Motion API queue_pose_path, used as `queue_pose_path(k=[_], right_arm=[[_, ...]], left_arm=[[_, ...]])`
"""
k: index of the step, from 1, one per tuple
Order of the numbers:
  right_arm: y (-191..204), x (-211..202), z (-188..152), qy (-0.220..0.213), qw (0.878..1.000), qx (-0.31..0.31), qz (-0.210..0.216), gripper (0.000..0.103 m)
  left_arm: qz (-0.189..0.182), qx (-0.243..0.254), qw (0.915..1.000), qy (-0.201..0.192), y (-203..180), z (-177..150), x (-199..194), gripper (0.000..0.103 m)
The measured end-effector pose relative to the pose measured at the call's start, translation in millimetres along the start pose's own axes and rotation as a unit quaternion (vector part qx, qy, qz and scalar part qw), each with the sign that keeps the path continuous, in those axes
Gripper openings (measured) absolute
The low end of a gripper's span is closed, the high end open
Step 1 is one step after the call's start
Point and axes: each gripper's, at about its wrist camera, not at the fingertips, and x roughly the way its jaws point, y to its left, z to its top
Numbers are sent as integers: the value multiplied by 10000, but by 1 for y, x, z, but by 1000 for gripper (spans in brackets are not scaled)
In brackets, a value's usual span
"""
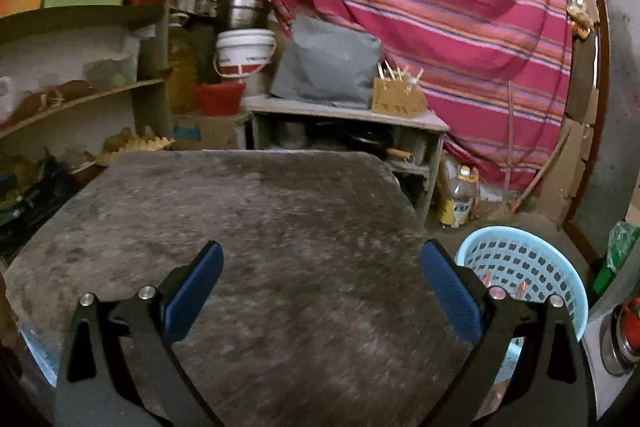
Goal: Collect trash
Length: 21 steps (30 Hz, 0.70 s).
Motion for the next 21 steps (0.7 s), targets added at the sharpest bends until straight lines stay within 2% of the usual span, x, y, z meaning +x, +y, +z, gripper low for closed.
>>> queue_pose_path(k=[3,7,10,16,21], right_arm=[[13,-29,-14,-216,9998,-31,-12,97],[14,-47,-29,-210,9997,83,20,99],[12,-53,-39,-191,9997,146,-60,99],[11,-69,-51,-317,9991,171,-215,99],[15,-69,-53,-318,9991,249,-102,99]], left_arm=[[16,58,10000,-39,0,-12,-18,98],[41,128,9997,-213,1,-24,-42,98],[35,193,9994,-270,-2,-35,-51,98],[-253,150,9995,-151,-5,-51,-59,98],[-323,86,9992,-207,-3,-60,-64,98]])
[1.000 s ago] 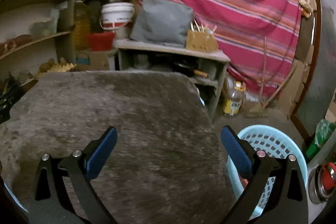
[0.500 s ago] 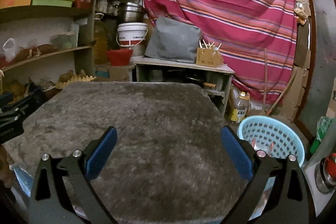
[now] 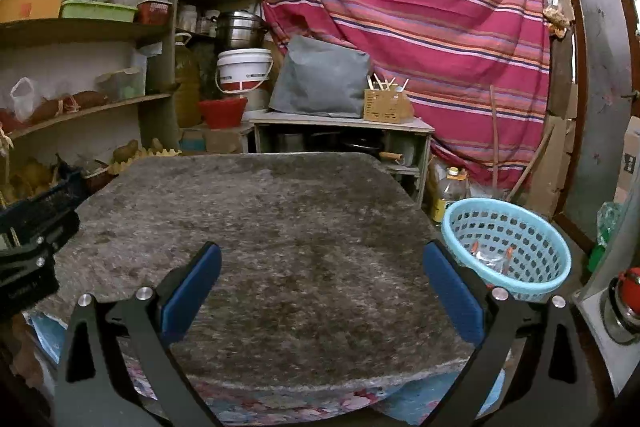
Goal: Collect trash
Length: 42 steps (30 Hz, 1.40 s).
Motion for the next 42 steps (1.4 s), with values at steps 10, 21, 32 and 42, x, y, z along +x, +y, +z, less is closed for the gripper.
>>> queue_pose_path(k=[10,21,32,42], right_arm=[[16,1,-6,-22,9999,-67,92,99],[18,1,-7,-41,9999,-65,72,99],[19,4,-9,-72,10000,-28,44,99],[20,3,-7,-90,10000,-22,31,99]], left_arm=[[84,58,9999,-92,2,-3,-1,98],[-14,259,9994,-208,-2,-2,-3,98],[33,314,9991,-271,-4,-2,-5,98],[61,317,9991,-279,-2,-2,-5,98]])
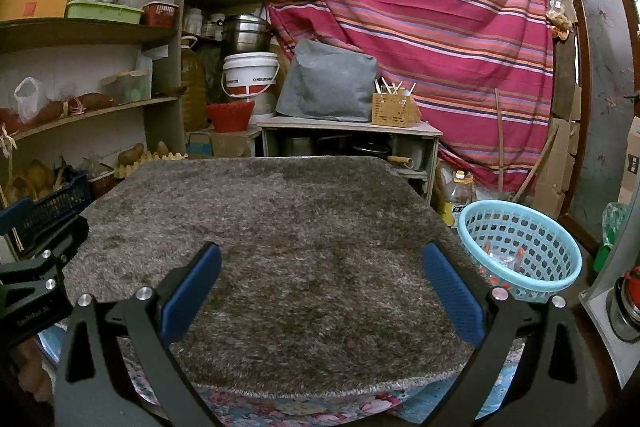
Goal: Collect trash
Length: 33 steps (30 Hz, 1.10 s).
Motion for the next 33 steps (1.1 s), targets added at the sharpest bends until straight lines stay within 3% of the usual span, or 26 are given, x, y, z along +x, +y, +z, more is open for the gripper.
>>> queue_pose_path(k=[33], right_arm=[[0,0,0,-12,10000,6,-6,99]], left_arm=[[50,11,10000,-22,-2,1,-1,98]])
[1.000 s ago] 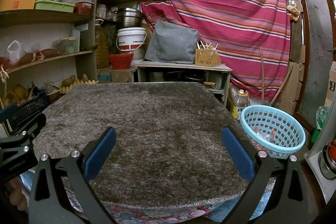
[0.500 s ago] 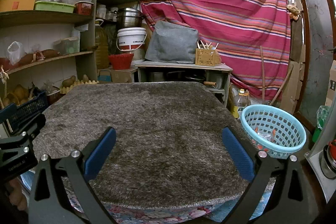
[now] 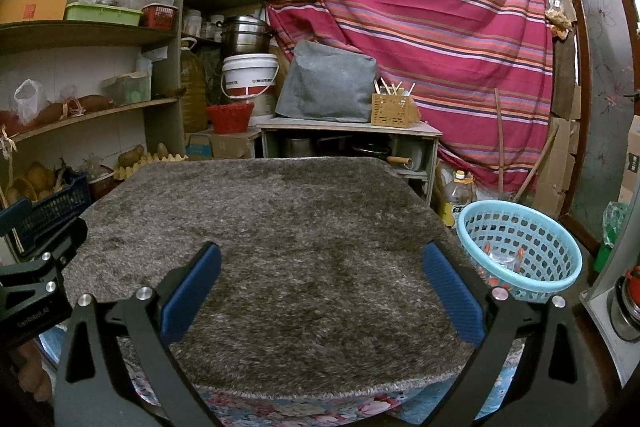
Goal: Collect trash
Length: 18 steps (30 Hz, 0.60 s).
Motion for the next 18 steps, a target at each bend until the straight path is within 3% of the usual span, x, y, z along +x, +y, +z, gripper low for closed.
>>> queue_pose_path(k=[18], right_arm=[[0,0,-1,-7,10000,3,3,99]], left_arm=[[12,7,10000,-7,0,0,0,98]])
